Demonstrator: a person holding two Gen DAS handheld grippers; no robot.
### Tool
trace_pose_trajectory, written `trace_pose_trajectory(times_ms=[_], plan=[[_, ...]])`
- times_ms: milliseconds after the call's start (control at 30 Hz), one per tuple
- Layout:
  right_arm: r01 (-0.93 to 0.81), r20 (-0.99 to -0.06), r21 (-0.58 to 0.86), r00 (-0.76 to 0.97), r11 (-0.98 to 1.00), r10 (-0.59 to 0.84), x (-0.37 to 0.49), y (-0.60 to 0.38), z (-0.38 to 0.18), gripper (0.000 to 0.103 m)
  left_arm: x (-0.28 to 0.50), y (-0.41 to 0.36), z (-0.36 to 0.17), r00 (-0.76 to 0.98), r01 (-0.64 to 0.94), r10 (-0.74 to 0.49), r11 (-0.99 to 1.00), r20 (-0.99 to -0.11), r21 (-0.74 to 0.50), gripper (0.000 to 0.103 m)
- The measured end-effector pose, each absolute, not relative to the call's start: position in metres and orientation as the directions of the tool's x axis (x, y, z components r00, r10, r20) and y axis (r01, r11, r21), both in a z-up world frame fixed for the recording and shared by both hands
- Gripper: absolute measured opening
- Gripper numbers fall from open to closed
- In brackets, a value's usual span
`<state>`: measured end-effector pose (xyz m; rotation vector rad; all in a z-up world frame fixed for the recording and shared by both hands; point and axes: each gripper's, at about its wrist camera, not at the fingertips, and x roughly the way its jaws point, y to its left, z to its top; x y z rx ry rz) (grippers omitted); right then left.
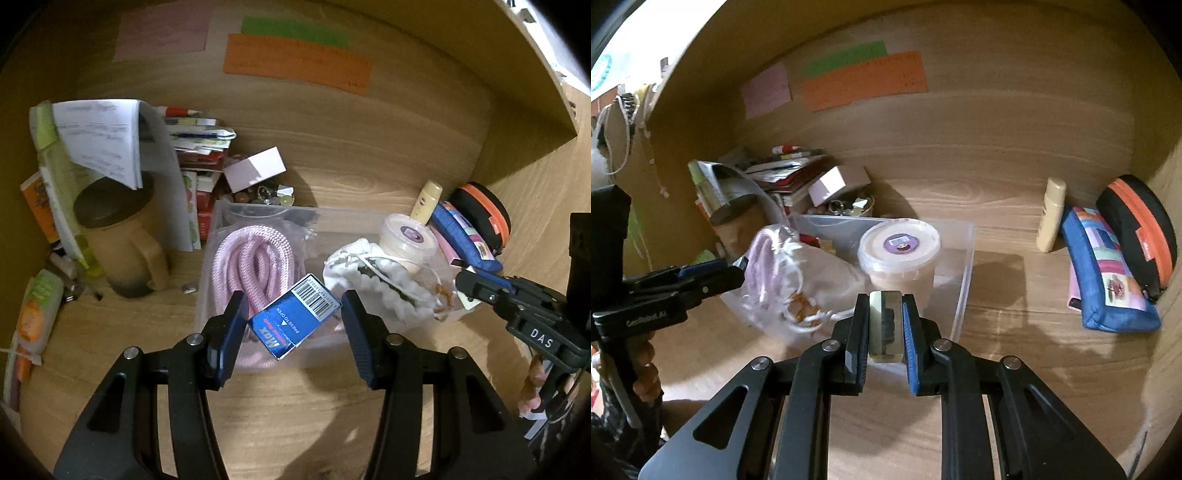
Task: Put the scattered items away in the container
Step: 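Carry the blue card box and grey item over the clear box and open both grippers, then grasp the light blue tube with the right gripper while the left moves to the beige eraser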
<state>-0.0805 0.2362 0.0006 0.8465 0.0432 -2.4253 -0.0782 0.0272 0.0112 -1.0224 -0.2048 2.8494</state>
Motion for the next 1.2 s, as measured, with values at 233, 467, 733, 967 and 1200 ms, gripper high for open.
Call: trace_pose_trajectory(times_ms=[233,467,733,967,1200], plan=[[0.517,-0.606,0.152,-0.625,-0.843,-0.493,-0.095,0.233,-0.011,0.015,-0.102,0.025,-0.003,-0.751,-0.023,0.118,-0.988,-0.650,-0.153,0.052],[0.516,-0.619,0.176,-0.604,-0.838,-0.502,-0.100,0.233,-0.018,0.015,-0.113,0.023,-0.014,-0.732,-0.008,0.103,-0.990,-0.673,-0.143,0.052],[0.516,-0.628,0.126,-0.620,-0.847,-0.471,-0.097,0.228,-0.020,0.016,-0.109,0.031,-0.015,-0.743,0.016,0.034,-0.998,-0.669,-0.069,0.068],[0.493,-0.599,0.100,-0.664,-0.864,-0.448,-0.087,0.233,-0.010,0.053,-0.095,0.034,-0.004,-0.769,0.044,-0.019,-0.999,-0.640,-0.023,0.079],[0.476,-0.584,0.085,-0.688,-0.875,-0.431,-0.067,0.246,0.001,0.075,-0.076,0.033,0.006,-0.786,0.047,-0.034,-0.999,-0.617,-0.006,0.092]])
